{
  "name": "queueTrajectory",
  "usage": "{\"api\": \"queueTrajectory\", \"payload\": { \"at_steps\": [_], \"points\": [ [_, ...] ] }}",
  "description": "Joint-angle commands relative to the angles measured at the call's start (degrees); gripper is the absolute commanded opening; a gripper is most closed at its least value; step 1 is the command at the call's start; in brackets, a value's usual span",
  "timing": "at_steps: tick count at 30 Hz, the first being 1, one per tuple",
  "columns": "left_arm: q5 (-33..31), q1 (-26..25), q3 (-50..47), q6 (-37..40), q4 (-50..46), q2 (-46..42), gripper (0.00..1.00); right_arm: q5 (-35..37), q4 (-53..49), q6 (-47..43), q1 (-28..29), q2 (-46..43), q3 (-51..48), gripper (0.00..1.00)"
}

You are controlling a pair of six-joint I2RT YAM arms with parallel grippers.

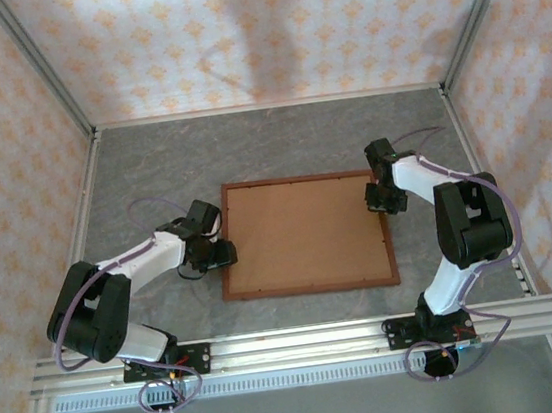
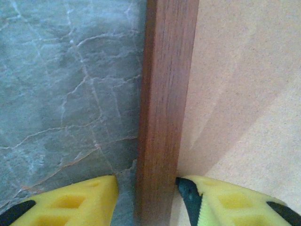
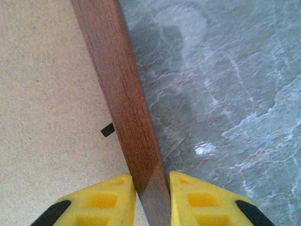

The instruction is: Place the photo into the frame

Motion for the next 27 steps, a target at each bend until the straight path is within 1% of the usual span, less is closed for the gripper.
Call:
{"api": "queueTrajectory", "payload": {
  "at_steps": [1,5,9,11,13,17,20,22,26,27],
  "points": [
    [-2.8,-1.0,0.1,-0.1,1.6,-1.6,0.5,-0.5,0.8,0.3,0.2,1.5,-1.2,0.22],
    [-8.0,-1.0,2.0,0.6,-1.1,-5.4,0.59,-1.4,1.2,0.7,0.2,1.1,-0.5,0.23],
    [-12.4,-1.1,3.1,0.6,-1.3,-9.6,0.66,-5.6,3.4,2.7,0.2,1.3,0.5,0.23],
    [-12.3,-1.0,3.9,0.7,-0.7,-11.4,0.69,-7.5,4.4,3.7,0.4,1.8,1.5,0.23],
    [-10.4,-1.1,4.1,0.7,1.0,-13.3,0.72,-9.3,5.4,5.0,1.0,2.7,2.9,0.23],
    [-6.5,-2.2,4.2,0.8,4.6,-16.1,0.75,-10.7,7.2,7.7,2.6,5.2,6.4,0.23],
    [-4.8,-5.4,4.1,1.9,7.6,-17.1,0.76,-11.4,9.4,10.3,5.1,8.0,9.9,0.23],
    [-4.2,-8.8,4.2,3.2,9.4,-17.2,0.76,-12.6,9.8,11.2,6.8,10.8,13.3,0.25],
    [-7.1,-17.0,4.2,6.9,12.7,-16.1,0.77,-14.3,8.4,10.6,8.2,13.3,18.4,0.29],
    [-8.4,-19.2,4.2,8.2,13.6,-15.5,0.77,-14.0,7.8,10.1,8.2,12.7,18.8,0.32]
  ]
}}
